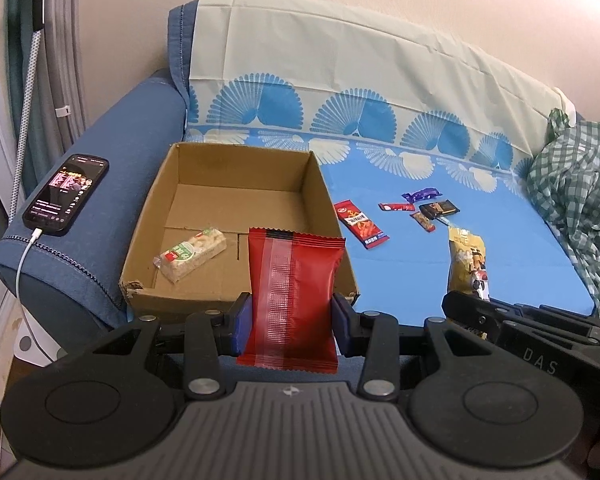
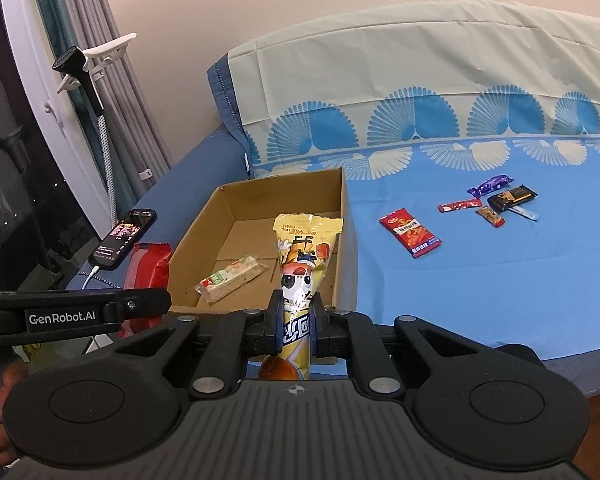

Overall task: Organize snacks
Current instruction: 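Carry the red wafer pack and yellow bar over the box with both tools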

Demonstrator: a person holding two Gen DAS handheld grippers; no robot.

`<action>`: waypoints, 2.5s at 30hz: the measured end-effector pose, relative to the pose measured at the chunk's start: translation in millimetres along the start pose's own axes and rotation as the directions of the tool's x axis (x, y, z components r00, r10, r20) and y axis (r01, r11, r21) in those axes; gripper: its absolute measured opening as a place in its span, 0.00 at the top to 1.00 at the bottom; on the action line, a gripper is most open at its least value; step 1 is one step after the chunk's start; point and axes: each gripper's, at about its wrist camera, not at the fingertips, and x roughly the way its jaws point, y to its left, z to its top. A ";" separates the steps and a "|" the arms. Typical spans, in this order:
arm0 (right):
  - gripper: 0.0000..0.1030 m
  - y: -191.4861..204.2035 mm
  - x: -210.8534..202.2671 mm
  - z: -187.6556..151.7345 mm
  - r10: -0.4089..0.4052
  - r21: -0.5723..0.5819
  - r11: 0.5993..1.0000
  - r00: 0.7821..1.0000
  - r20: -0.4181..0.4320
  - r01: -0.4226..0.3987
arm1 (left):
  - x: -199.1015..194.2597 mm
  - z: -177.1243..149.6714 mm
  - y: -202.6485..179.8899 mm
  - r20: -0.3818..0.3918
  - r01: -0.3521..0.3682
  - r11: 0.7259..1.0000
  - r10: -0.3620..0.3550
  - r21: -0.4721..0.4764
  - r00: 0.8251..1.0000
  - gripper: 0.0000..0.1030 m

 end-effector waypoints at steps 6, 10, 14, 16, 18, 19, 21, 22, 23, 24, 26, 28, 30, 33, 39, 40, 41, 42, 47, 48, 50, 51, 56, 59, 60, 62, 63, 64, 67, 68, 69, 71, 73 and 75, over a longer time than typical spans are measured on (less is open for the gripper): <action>0.88 1.0 1.0 0.3 -0.004 -0.003 1.000 1.000 -0.005 0.004 | 1.5 -0.9 0.5 -0.001 0.001 1.000 -0.001 0.002 1.000 0.56; 0.88 1.6 3.9 0.9 -0.005 -0.002 1.000 1.000 -0.014 0.005 | 4.9 -0.4 1.5 -0.010 -0.002 1.000 0.001 -0.004 1.000 0.56; 0.88 1.4 8.0 1.6 -0.006 0.003 1.000 1.000 -0.025 0.006 | 9.1 -0.5 2.9 -0.020 -0.003 1.000 0.003 -0.007 1.000 0.56; 0.88 2.0 9.9 2.0 -0.007 0.005 1.000 1.000 -0.029 0.007 | 11.3 0.3 3.6 -0.024 -0.003 1.000 0.003 -0.008 1.000 0.56; 0.88 1.9 12.2 3.1 -0.008 0.004 1.000 0.999 -0.033 0.008 | 13.2 0.9 4.8 -0.027 -0.006 1.000 0.005 -0.012 1.000 0.56; 0.88 1.8 13.3 3.6 -0.009 0.003 1.000 0.999 -0.034 0.009 | 14.0 1.9 5.1 -0.027 -0.008 1.000 0.007 -0.015 1.000 0.56; 0.88 2.0 15.7 5.6 -0.013 -0.003 1.000 0.999 -0.033 0.013 | 16.2 4.6 7.9 -0.028 -0.011 1.000 0.010 -0.023 1.000 0.56; 0.88 2.3 16.9 6.4 -0.015 -0.006 1.000 0.999 -0.032 0.015 | 17.2 6.3 9.6 -0.028 -0.012 1.000 0.012 -0.026 1.000 0.56; 0.88 2.5 18.3 7.5 -0.017 -0.008 1.000 0.999 -0.031 0.017 | 18.3 8.0 11.4 -0.026 -0.015 0.999 0.014 -0.029 1.000 0.56; 0.88 2.6 19.7 8.2 -0.019 -0.010 1.000 0.999 -0.031 0.018 | 19.3 9.5 13.0 -0.025 -0.018 0.999 0.017 -0.031 1.000 0.56; 0.88 3.1 23.4 9.6 -0.020 -0.012 1.000 0.999 -0.033 0.019 | 22.0 13.5 16.1 -0.025 -0.022 0.999 0.021 -0.038 0.999 0.56; 0.88 3.9 27.2 10.8 -0.019 -0.013 1.000 0.999 -0.038 0.018 | 24.8 17.1 19.7 -0.027 -0.026 0.999 0.025 -0.046 0.999 0.56; 0.88 4.8 31.7 13.2 -0.017 -0.014 1.000 0.999 -0.045 0.017 | 27.9 21.4 23.5 -0.027 -0.030 0.998 0.029 -0.054 0.999 0.56; 0.88 6.5 38.5 17.3 -0.014 -0.015 1.000 0.998 -0.053 0.013 | 32.4 28.3 28.4 -0.022 -0.036 0.997 0.034 -0.063 0.999 0.56; 0.88 12.1 53.6 26.0 -0.010 -0.024 1.000 0.998 -0.069 0.008 | 40.4 39.9 38.2 -0.005 -0.044 0.996 0.044 -0.072 0.999 0.56; 0.88 13.7 56.4 27.6 -0.008 -0.027 1.000 0.997 -0.072 0.006 | 42.0 41.5 39.6 -0.004 -0.047 0.996 0.047 -0.072 0.999 0.56; 0.88 15.0 59.0 29.2 -0.007 -0.031 1.000 0.997 -0.074 0.005 | 44.0 43.5 40.8 -0.004 -0.050 0.996 0.050 -0.074 0.999 0.56; 0.88 16.3 61.7 30.8 -0.006 -0.034 0.999 0.997 -0.077 0.003 | 46.4 45.3 42.8 -0.006 -0.053 0.996 0.052 -0.076 0.999 0.56; 0.88 24.6 81.1 40.0 0.001 -0.052 0.999 0.995 -0.097 -0.006 | 61.4 53.7 54.4 -0.023 -0.071 0.993 0.069 -0.090 0.997 0.56; 0.88 25.6 84.8 41.3 0.003 -0.054 0.999 0.995 -0.101 -0.008 | 65.2 55.6 56.3 -0.028 -0.076 0.993 0.073 -0.091 0.997 0.56; 0.88 27.2 94.5 44.7 0.006 -0.059 0.998 0.994 -0.111 -0.012 | 73.3 59.6 59.7 -0.036 -0.083 0.992 0.080 -0.093 0.996 0.56; 0.88 27.8 99.5 46.3 0.006 -0.060 0.998 0.993 -0.116 -0.013 | 77.1 61.2 61.0 -0.040 -0.086 0.992 0.083 -0.093 0.996 0.56; 0.88 26.5 128.5 54.6 0.011 -0.057 0.998 0.989 -0.147 -0.020 | 102.1 70.9 67.9 -0.069 -0.099 0.991 0.093 -0.093 0.993 0.56; 0.88 25.9 146.9 58.2 0.014 -0.054 0.998 0.986 -0.167 -0.023 | 118.9 76.8 72.3 -0.090 -0.106 0.990 0.098 -0.091 0.991 0.56; 0.88 25.5 152.7 59.4 0.014 -0.052 0.998 0.985 -0.172 -0.023 | 123.9 78.3 73.3 -0.095 -0.108 0.990 0.099 -0.090 0.991 0.56; 0.88 23.5 166.0 61.4 0.015 -0.047 0.999 0.983 -0.185 -0.024 | 134.6 80.9 76.3 -0.107 -0.110 0.990 0.101 -0.087 0.989 0.56; 0.88 22.1 173.1 62.2 0.015 -0.042 0.999 0.981 -0.192 -0.024 | 140.0 82.6 77.4 -0.113 -0.111 0.990 0.101 -0.085 0.988 0.56; 0.88 20.5 178.3 62.1 0.017 -0.038 0.999 0.980 -0.199 -0.025 | 145.5 84.4 78.1 -0.119 -0.112 0.990 0.102 -0.083 0.988 0.56; 0.88 16.3 198.4 64.0 0.024 -0.022 0.999 0.975 -0.221 -0.029 | 163.5 87.9 80.6 -0.137 -0.120 0.990 0.109 -0.075 0.985 0.56; 0.88 15.5 205.2 64.7 0.025 -0.019 0.999 0.974 -0.227 -0.030 | 169.2 88.7 80.2 -0.143 -0.124 0.990 0.112 -0.074 0.983 0.56; 0.88 15.1 211.0 64.9 0.026 -0.019 0.999 0.972 -0.233 -0.031 | 175.8 89.5 81.0 -0.152 -0.128 0.989 0.116 -0.073 0.982 0.56; 0.88 13.1 222.6 64.8 0.025 -0.018 0.999 0.970 -0.244 -0.031 | 187.7 90.0 82.7 -0.168 -0.136 0.988 0.123 -0.072 0.978 0.56; 0.88 10.5 234.5 64.8 0.023 -0.017 0.999 0.966 -0.256 -0.028 | 199.3 90.1 85.0 -0.184 -0.144 0.987 0.129 -0.069 0.975 0.56; 0.88 7.7 244.3 64.6 0.022 -0.012 1.000 0.963 -0.268 -0.026 | 208.6 90.2 88.5 -0.196 -0.150 0.986 0.135 -0.066 0.971 0.56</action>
